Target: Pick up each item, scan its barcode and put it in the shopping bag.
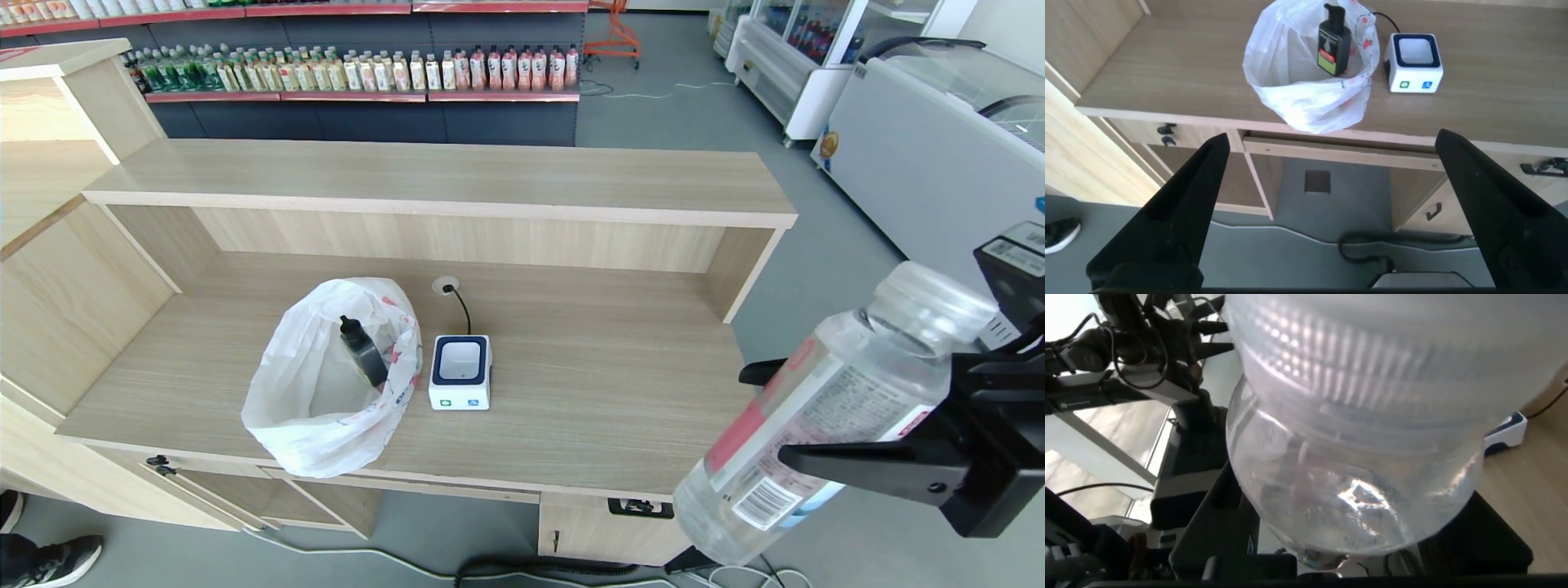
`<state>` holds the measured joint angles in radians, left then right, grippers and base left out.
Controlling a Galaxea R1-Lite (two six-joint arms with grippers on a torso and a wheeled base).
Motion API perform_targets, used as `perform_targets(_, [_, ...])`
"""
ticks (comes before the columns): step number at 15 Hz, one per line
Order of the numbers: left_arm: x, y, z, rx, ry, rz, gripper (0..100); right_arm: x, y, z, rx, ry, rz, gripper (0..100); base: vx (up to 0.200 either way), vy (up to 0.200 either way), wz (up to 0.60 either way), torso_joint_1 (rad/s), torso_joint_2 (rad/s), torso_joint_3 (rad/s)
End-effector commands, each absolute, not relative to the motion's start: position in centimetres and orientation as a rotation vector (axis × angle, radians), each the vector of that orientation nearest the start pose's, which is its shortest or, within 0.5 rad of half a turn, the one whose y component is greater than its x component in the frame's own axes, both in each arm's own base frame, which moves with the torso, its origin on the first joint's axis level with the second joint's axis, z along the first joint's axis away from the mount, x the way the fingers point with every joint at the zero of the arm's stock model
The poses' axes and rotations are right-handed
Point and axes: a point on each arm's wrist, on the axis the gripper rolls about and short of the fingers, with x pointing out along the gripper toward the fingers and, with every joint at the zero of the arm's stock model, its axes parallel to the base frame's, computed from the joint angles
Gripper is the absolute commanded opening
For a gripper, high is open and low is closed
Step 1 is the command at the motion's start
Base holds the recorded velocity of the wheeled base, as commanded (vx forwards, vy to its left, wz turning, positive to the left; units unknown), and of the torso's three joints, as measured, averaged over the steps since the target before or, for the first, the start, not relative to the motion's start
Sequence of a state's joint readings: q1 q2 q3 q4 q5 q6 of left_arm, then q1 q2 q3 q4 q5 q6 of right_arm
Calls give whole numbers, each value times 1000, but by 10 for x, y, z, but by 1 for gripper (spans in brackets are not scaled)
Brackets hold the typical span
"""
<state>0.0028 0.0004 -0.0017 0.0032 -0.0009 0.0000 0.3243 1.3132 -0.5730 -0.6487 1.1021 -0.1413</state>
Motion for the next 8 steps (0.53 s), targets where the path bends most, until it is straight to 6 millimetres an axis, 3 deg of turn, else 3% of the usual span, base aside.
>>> perform_targets(1, [-23,0,76,0,2,3,100,171,60,225,-69,18,1324,0,0,0,0,0,0,0])
perform_targets(5, [-23,0,76,0,2,2,100,171,36,230,-95,37,946,0,0,0,0,0,0,0])
perform_targets(8, [-23,0,76,0,2,3,100,170,34,230,-105,28,843,0,0,0,0,0,0,0])
